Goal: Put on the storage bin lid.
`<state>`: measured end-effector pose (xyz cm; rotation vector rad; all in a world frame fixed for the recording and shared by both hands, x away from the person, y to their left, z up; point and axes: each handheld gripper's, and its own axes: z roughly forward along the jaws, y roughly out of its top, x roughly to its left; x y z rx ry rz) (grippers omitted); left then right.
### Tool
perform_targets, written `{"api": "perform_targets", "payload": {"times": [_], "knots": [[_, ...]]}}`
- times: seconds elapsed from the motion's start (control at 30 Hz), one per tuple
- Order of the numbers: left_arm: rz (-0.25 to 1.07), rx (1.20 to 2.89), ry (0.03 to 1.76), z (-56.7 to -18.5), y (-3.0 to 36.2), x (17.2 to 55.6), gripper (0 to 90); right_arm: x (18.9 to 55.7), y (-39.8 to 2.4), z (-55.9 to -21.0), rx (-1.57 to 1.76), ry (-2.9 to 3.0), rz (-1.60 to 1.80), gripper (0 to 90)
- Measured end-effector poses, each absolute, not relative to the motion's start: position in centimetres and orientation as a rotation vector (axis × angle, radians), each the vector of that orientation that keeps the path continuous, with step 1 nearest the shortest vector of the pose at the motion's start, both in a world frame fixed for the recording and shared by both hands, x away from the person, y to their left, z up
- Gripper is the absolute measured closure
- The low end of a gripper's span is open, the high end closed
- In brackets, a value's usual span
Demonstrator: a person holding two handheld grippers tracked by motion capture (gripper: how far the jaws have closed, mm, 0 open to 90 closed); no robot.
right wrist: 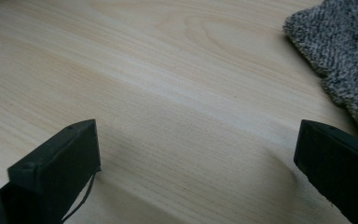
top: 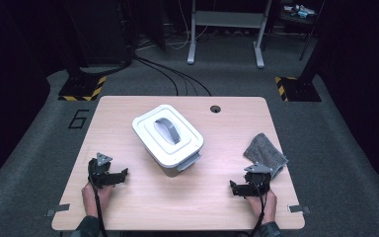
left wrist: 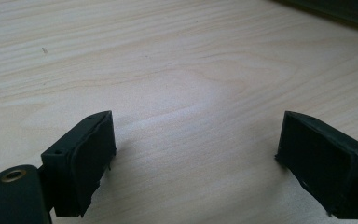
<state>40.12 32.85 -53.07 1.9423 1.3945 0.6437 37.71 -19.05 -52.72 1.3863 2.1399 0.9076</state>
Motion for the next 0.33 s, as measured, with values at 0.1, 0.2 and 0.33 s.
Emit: {"api": "perform_targets", "payload": {"times": [0.1, 0.2, 0.33], "knots": [[0.642, 1.940, 1.398, -53.07, 32.83, 40.11, 10.9, 37.88, -19.08, -52.89, 1.380, 2.171, 0.899, 0.0], [0.644, 1.940, 1.398, -53.07, 32.85, 40.12, 10.9, 37.84, -19.13, -52.97, 1.356, 2.185, 0.909, 0.0], [0.630, 1.943, 1.405, -53.01, 32.98, 40.15, 10.9, 37.93, -19.21, -52.99, 1.347, 2.193, 0.917, 0.0]]}}
